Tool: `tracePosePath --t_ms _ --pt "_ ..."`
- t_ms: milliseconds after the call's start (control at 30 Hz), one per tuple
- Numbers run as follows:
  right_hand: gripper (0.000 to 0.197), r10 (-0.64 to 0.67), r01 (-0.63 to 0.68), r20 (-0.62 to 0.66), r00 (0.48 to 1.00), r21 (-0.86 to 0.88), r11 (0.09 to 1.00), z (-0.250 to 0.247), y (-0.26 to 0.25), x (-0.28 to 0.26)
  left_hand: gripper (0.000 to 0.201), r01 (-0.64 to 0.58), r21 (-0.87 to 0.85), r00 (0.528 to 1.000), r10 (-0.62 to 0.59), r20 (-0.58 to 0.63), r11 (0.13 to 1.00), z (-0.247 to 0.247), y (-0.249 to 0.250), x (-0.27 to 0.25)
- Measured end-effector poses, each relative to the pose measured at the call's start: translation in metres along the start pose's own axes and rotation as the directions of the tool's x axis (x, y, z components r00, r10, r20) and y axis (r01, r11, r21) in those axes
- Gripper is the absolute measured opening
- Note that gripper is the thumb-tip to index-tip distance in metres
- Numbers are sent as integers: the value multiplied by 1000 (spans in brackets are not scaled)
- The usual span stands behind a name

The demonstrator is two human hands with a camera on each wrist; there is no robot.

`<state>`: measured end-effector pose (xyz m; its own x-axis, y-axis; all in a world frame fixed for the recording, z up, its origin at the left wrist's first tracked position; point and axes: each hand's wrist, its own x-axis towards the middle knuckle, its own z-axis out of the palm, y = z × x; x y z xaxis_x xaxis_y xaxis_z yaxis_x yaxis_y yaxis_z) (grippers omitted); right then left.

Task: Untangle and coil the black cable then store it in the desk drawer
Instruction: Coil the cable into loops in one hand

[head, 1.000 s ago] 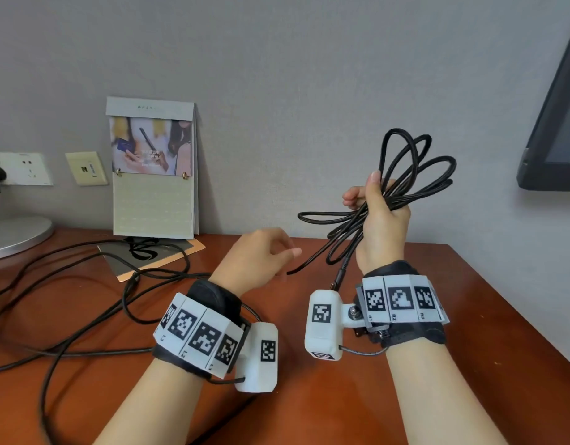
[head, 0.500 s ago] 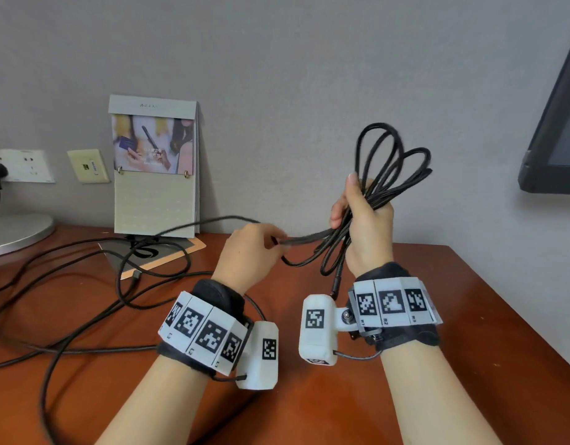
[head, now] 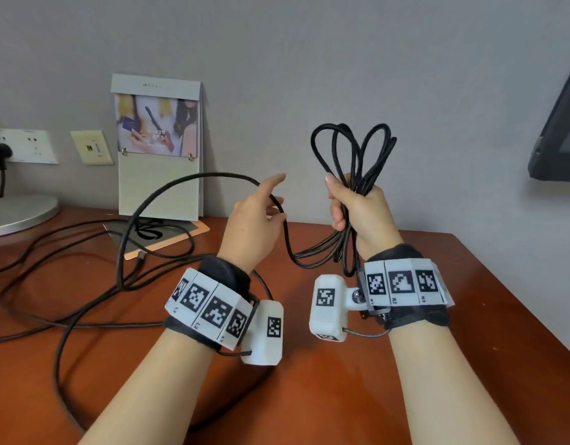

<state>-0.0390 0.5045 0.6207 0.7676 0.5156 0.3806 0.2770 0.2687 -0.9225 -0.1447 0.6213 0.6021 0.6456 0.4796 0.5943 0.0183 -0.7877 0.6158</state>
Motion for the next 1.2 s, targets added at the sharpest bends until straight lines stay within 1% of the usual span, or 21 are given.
tracePosePath --t_ms 100,167,233,300,367,433,500,567,700,767,833,933,1000,1100,1200 --pt "28 25 -10 104 994 -145 989 5 3 -2 52 9 -3 999 -9 -36 1000 -4 0 1" --pt "28 30 -4 131 991 -190 982 10 6 -3 51 -7 -9 999 6 -36 1000 -7 2 1" --pt "27 16 5 124 992 -164 986 16 8 -5 55 -33 18 999 33 -5 999 -8 3 1" --pt "25 -14 29 104 994 -139 990 23 10 -5 62 -20 22 999 19 37 1000 -7 4 1" --pt "23 -41 49 64 997 -125 991 28 12 -5 68 -2 -17 998 3 55 1000 -6 6 2" --pt "19 -57 61 36 998 -103 993 31 15 -5 71 -25 -49 1000 25 14 998 -6 8 3" --pt "18 -66 69 36 997 -109 992 33 18 -6 72 -63 -84 997 60 -48 994 -9 11 3" --pt "21 -58 64 47 997 -127 990 37 21 -8 72 -69 -114 995 60 -80 991 -11 15 4" --pt "16 -34 39 67 997 -68 997 42 22 -10 67 -37 -132 998 30 -56 991 -10 15 4" --pt "15 -67 70 56 996 -52 996 44 22 -11 64 -32 -106 999 28 -42 994 -8 14 4" --pt "16 -106 108 37 994 -84 991 45 22 -12 62 -16 -97 999 13 -31 995 -7 14 4" --pt "25 -154 151 -8 988 -146 978 41 22 -11 62 37 -127 997 -45 -59 991 -12 10 6" --pt "34 -193 177 -85 977 -164 970 35 22 -7 53 90 -85 991 -98 -93 992 -17 -1 10" --pt "37 -215 193 -189 958 -125 973 22 21 -1 33 152 43 980 -145 -135 987 -26 -13 12" --pt "39 -227 209 -220 949 -104 972 14 19 2 24 183 201 973 -149 -174 962 -28 -17 10"
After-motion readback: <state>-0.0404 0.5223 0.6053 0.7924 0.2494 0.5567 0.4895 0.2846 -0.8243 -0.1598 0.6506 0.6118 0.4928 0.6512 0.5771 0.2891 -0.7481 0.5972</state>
